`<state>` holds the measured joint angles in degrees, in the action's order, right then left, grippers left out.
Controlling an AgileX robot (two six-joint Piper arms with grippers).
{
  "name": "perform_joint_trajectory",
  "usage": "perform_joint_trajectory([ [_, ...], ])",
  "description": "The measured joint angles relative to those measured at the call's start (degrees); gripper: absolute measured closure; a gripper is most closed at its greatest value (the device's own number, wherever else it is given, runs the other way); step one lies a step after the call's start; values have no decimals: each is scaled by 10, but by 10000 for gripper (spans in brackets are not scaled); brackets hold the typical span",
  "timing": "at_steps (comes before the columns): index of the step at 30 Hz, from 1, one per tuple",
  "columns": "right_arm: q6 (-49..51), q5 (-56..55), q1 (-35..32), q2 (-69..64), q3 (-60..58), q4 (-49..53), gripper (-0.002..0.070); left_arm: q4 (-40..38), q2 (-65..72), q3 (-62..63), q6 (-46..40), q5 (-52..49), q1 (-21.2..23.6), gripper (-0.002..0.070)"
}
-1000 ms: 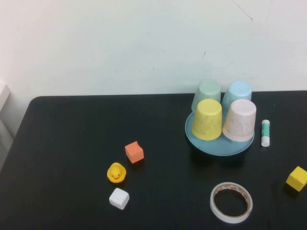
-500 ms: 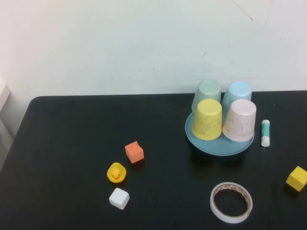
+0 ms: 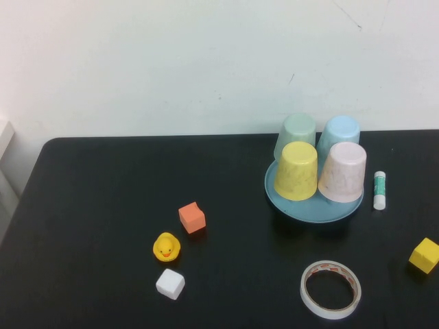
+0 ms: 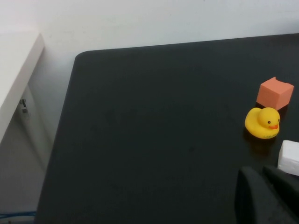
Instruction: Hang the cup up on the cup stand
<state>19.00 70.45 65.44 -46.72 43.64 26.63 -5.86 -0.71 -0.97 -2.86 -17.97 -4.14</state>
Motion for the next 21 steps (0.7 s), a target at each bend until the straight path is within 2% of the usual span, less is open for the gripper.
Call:
perform_joint_trajectory([
  [7,0,0,0,0,0,0,678,-2,0,0,0,0,-21,675],
  [21,0,0,0,0,0,0,678,-3,0,0,0,0,-21,675],
])
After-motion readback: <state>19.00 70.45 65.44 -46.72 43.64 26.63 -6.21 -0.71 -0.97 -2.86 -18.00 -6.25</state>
